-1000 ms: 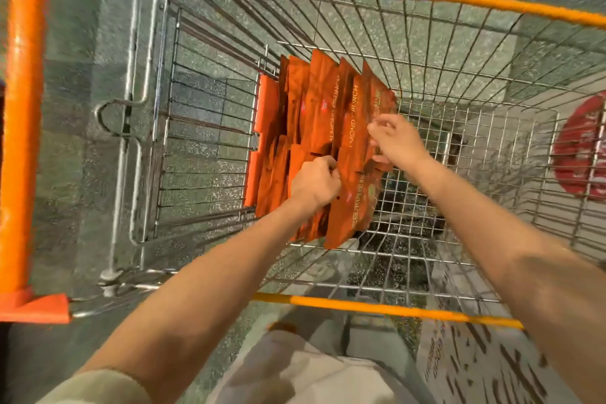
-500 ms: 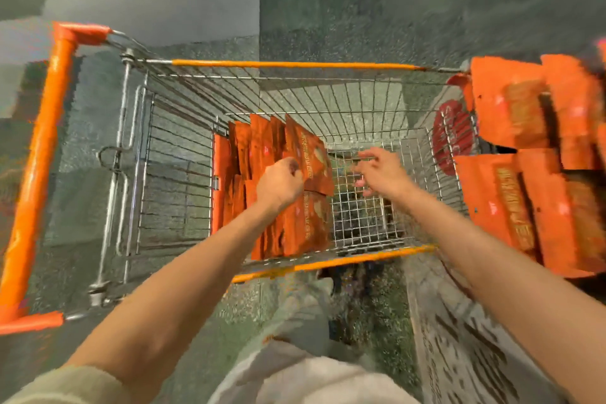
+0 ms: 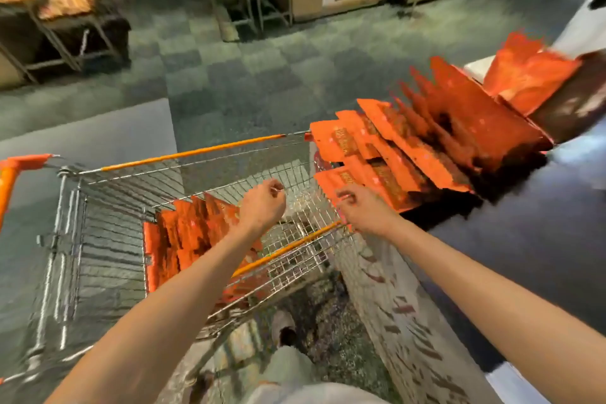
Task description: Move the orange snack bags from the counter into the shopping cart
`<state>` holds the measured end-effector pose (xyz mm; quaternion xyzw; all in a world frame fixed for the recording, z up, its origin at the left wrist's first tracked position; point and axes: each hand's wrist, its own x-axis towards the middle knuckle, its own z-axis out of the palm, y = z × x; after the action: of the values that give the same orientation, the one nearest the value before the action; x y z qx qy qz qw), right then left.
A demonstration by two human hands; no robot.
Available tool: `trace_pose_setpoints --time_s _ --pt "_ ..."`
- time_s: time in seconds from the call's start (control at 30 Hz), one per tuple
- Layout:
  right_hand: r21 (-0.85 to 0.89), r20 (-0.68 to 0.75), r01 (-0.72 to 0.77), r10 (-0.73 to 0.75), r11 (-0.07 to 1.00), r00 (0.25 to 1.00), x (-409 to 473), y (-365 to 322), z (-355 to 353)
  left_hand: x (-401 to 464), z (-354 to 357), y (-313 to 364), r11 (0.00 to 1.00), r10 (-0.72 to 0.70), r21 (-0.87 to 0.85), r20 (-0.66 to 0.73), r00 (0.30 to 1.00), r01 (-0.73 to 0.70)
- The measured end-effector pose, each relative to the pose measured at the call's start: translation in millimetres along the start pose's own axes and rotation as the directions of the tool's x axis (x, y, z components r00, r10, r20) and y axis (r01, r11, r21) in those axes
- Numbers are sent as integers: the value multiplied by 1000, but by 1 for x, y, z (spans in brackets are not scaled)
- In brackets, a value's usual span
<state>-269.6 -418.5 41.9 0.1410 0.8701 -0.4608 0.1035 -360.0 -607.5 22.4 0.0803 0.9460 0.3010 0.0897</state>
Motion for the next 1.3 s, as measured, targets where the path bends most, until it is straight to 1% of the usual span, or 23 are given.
trace_pose_setpoints --time_s 0.1,0.23,0.33,0.43,0.53,0.7,0.87,0.97,1.1,1.2,1.3 --pt "-11 -88 -20 19 1000 996 -39 9 -32 -10 12 41 995 96 -32 -9 995 -96" --pt "-59 -208 -49 36 997 977 -81 24 -76 -21 33 99 972 233 -51 34 972 -231" --pt "-5 -308 -75 70 997 949 -102 35 -102 -23 48 136 951 306 -65 51 951 -302" --pt "47 -419 -107 117 993 900 -115 50 -127 -21 62 174 916 398 -84 58 916 -393" --pt "126 -479 -133 178 983 860 -116 64 -152 -10 74 205 885 460 -128 85 884 -448" --pt "146 -547 -143 200 979 813 -92 76 -199 29 98 253 838 531 -202 91 843 -506" --pt "162 -603 -157 223 974 766 -56 84 -247 84 121 306 814 569 -217 115 814 -538" --pt "188 -656 -163 247 969 714 -31 95 -284 123 138 343 778 614 -236 86 785 -583" --pt "208 -703 -193 284 959 652 2 113 -327 175 164 391 761 633 -245 75 770 -601" --pt "187 -724 -222 287 957 628 26 127 -355 206 184 427 748 639 -278 53 768 -603" --pt "145 -726 -284 297 948 620 54 145 -382 232 206 465 737 645 -308 59 762 -601"
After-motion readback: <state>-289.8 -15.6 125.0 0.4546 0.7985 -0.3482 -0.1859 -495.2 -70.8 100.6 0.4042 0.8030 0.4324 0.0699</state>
